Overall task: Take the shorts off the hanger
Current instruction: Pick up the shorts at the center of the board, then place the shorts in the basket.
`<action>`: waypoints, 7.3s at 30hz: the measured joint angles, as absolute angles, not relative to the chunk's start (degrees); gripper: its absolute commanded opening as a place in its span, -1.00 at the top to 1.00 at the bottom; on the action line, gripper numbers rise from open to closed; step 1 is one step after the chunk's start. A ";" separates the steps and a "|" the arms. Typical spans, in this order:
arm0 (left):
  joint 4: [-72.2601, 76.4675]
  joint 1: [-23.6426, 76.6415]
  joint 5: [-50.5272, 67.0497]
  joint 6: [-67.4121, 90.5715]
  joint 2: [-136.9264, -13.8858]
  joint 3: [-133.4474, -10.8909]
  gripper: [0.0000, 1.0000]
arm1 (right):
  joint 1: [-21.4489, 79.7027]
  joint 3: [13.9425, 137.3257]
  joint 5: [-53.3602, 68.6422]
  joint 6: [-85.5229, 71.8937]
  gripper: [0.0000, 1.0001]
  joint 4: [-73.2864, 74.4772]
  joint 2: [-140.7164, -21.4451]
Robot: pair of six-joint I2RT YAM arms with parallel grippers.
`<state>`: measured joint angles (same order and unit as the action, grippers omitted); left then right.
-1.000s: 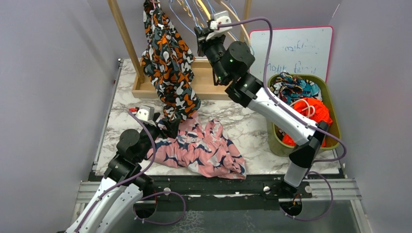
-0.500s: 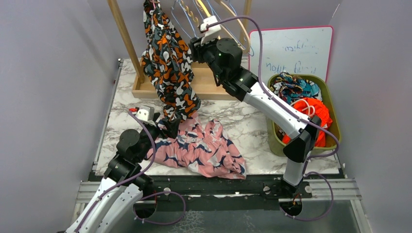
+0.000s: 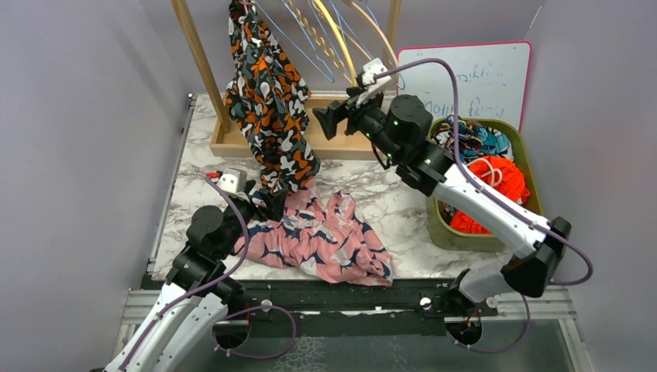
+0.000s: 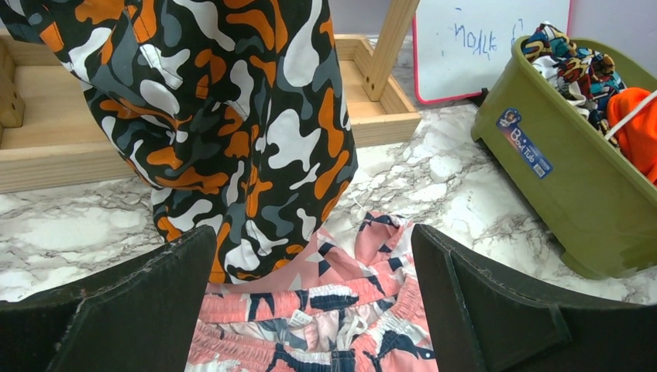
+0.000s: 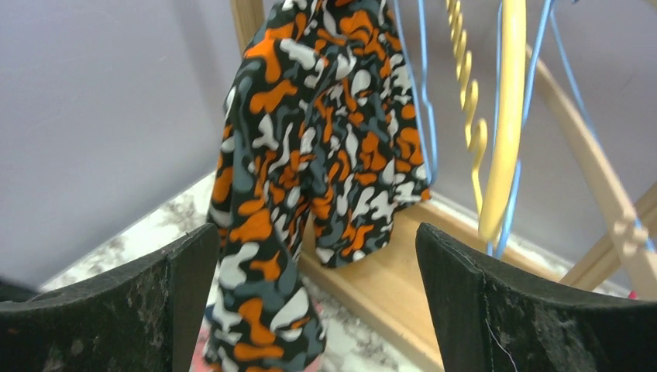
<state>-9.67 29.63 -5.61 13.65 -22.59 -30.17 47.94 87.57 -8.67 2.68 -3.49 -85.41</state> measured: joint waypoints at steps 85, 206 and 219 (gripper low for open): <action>-12.62 29.63 -9.63 13.69 -23.49 -30.17 -0.98 | 60.07 50.96 -1.48 -12.95 -0.99 8.78 -86.85; -12.95 29.58 -10.74 14.35 -25.61 -30.17 -0.98 | 9.63 57.32 -43.40 -27.22 -0.46 31.44 -72.42; -12.95 29.58 -10.74 14.35 -25.80 -30.17 -0.98 | 9.61 72.47 -36.21 -17.23 -0.67 30.04 -59.90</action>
